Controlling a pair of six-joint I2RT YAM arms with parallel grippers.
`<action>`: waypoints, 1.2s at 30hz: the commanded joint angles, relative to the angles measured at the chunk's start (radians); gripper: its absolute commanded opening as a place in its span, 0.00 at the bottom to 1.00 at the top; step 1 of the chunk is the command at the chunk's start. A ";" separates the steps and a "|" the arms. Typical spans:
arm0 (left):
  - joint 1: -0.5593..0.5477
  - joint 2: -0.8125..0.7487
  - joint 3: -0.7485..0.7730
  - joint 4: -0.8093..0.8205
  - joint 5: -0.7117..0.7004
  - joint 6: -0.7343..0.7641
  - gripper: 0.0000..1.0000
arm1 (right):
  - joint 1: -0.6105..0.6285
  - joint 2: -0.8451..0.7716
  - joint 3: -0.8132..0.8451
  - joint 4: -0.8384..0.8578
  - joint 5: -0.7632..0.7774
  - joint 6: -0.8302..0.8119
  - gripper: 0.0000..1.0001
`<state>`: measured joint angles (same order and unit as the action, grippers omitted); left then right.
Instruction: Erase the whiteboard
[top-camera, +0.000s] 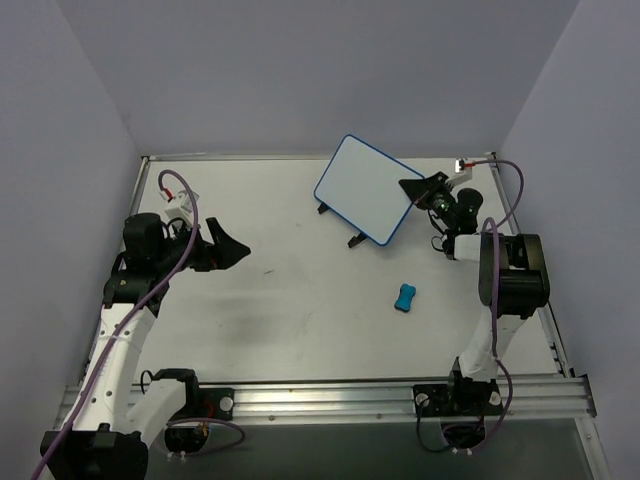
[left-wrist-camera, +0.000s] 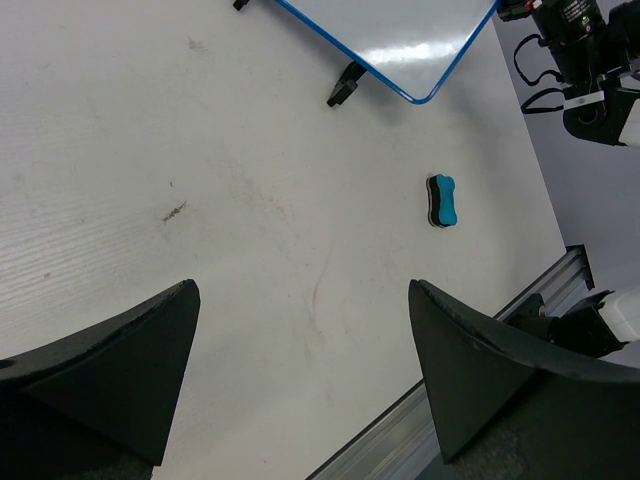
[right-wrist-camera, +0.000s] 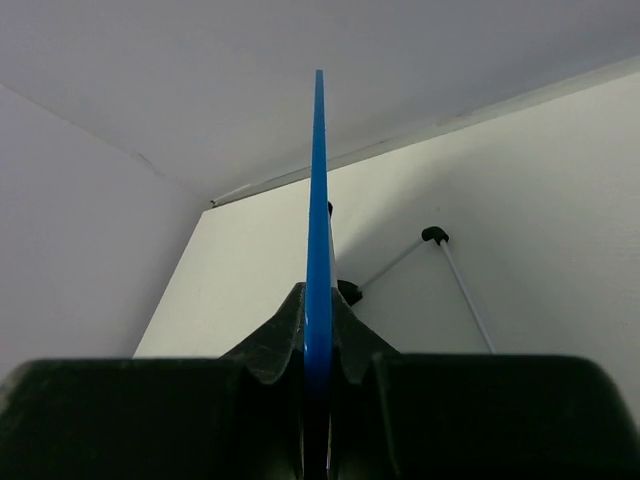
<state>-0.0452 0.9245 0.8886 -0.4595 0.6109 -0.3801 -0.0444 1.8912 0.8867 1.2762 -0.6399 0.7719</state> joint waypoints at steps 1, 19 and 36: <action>-0.008 -0.006 0.012 0.033 0.021 0.014 0.94 | 0.005 -0.006 -0.029 0.696 -0.021 -0.025 0.00; -0.015 -0.013 0.009 0.044 0.036 0.007 0.94 | 0.038 -0.043 -0.172 0.730 -0.058 -0.263 0.00; -0.019 -0.021 0.007 0.047 0.038 0.006 0.94 | 0.064 -0.093 -0.284 0.732 -0.015 -0.295 0.26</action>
<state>-0.0582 0.9218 0.8886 -0.4530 0.6334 -0.3805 0.0071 1.8191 0.6109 1.3624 -0.6399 0.5266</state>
